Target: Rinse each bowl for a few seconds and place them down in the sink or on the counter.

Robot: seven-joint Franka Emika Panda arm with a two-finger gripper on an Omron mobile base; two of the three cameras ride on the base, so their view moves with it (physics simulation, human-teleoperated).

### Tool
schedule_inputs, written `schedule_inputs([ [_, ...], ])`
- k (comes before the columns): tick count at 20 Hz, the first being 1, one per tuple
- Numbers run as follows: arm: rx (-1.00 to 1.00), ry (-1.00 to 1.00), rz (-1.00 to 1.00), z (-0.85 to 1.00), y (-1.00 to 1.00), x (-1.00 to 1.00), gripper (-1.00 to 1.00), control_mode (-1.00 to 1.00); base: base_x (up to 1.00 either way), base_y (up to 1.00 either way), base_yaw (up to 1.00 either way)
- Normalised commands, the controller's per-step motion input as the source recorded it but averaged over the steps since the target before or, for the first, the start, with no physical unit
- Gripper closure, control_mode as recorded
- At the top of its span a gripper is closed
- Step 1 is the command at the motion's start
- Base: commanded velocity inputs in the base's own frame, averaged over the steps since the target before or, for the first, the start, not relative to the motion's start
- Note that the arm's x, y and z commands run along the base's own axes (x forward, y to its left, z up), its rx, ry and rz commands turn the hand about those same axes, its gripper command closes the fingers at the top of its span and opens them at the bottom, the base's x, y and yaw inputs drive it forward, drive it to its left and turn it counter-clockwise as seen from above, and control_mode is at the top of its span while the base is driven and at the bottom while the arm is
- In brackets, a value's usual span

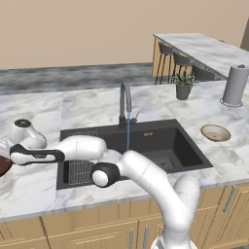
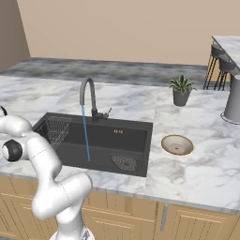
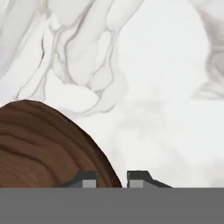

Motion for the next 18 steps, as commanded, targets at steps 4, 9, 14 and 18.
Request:
schedule_inputs([
  [4, 0.07, 0.00, -0.03, 0.00, -0.17, 0.00, 1.00, -1.00, 0.00, 0.00, 0.00],
  [9, 0.09, 0.00, -0.09, 0.06, -0.36, -0.11, 1.00, -1.00, 0.00, 0.00, 0.00],
  [14, 0.02, 0.00, -0.24, 0.08, -0.44, -0.23, 1.00, -1.00, 0.00, 0.00, 0.00],
  [18, 0.01, 0.00, -0.30, 0.22, -0.42, -0.17, 1.00, -1.00, 0.00, 0.00, 0.00],
])
